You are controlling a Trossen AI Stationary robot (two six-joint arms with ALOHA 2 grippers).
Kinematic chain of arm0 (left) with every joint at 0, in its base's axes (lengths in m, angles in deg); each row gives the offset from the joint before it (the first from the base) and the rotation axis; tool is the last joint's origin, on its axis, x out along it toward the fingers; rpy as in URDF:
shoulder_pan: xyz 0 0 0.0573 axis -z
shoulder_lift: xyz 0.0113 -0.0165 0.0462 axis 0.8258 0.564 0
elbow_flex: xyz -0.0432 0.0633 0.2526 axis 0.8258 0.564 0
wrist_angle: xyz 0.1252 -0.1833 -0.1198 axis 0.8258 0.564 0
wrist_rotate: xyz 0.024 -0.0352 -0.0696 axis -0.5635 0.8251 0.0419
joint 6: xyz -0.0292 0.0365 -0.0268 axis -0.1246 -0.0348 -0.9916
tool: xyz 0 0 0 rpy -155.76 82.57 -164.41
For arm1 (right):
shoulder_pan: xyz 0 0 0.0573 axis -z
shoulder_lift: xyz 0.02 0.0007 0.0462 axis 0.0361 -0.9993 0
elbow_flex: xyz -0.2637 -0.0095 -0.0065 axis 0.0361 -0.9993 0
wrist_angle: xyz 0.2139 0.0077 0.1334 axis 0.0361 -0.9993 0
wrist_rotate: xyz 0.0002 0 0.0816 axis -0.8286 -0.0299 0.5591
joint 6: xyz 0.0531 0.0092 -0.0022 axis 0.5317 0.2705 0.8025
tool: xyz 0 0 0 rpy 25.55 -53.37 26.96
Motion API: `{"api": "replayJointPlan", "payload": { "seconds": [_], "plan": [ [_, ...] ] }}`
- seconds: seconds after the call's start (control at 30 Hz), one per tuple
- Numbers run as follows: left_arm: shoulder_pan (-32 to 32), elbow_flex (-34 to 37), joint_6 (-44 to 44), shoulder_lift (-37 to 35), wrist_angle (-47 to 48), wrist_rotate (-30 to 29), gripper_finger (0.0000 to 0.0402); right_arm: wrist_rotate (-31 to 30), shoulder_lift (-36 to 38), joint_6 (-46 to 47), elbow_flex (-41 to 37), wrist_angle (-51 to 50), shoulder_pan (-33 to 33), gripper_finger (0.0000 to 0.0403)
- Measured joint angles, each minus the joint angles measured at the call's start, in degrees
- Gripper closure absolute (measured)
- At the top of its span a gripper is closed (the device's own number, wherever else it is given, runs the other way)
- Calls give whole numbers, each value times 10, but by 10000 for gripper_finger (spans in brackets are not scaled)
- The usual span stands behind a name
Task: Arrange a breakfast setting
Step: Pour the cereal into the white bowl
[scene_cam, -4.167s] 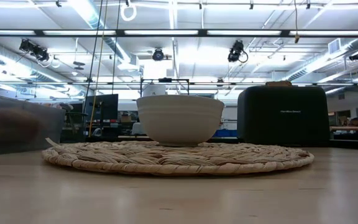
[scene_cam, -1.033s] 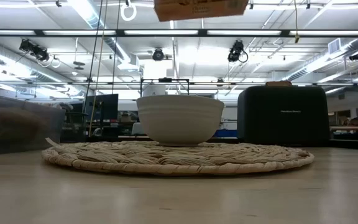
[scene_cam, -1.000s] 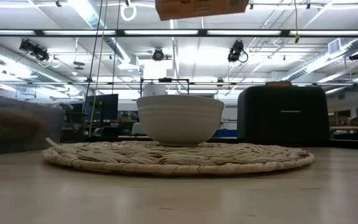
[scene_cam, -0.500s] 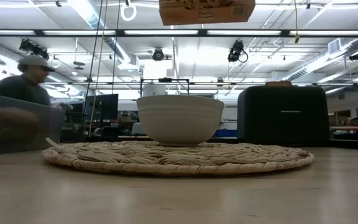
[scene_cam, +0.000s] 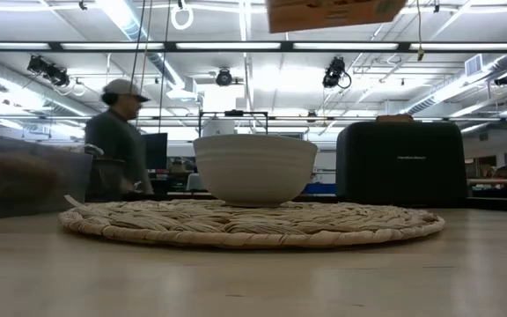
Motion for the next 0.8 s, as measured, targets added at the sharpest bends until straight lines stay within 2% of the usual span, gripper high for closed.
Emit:
{"api": "replayJointPlan", "payload": {
  "seconds": [0.13, 0.3, 0.43, 0.57, 0.8],
  "plan": [
    [-5, 0, -22, -45, 41, 4, 84, 28, 52, 15, -48, -23, -23, 239],
    [0, 0, -21, -64, 53, 6, 84, 78, 105, 40, -142, -14, -63, 239],
    [-4, 1, -18, -64, 60, -3, 84, 149, 124, 49, -229, 9, -101, 239],
    [-3, 1, -73, -65, 35, -2, 84, 213, 130, 51, -317, 95, -157, 239],
    [-3, 1, -92, -65, 51, 47, 84, 238, 119, 44, -465, 311, -268, 240]
  ]
}}
